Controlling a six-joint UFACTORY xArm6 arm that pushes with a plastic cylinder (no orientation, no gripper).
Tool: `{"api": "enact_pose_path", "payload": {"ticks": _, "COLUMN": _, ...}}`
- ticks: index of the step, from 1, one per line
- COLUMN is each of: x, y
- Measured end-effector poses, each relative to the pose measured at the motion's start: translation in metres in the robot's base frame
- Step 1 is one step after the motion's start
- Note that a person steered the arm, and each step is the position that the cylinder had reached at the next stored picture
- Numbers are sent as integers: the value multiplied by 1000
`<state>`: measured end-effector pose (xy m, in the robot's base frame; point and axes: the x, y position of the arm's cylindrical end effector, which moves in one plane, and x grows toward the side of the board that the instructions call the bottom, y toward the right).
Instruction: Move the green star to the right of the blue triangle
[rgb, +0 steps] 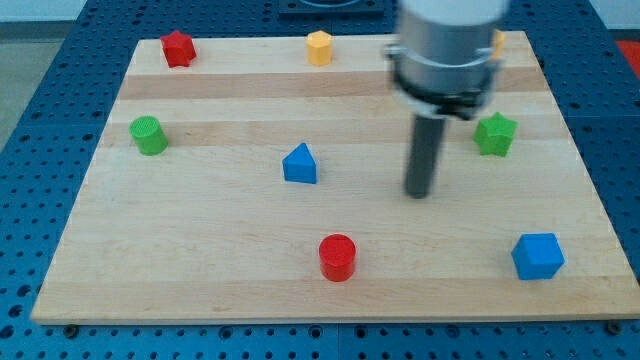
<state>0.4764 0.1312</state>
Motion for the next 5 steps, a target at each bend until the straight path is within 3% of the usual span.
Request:
{"api": "enact_pose_path", "payload": {"ticks": 1, "x": -29, "y": 98}}
{"api": "enact_pose_path", "payload": {"ticks": 2, "x": -77, "y": 132}}
{"api": "enact_pose_path", "payload": {"ticks": 3, "x": -98, "y": 115}}
{"api": "enact_pose_path", "payload": {"ticks": 4, "x": -83, "y": 61}}
{"api": "enact_pose_path", "payload": {"ticks": 5, "x": -42, "y": 4}}
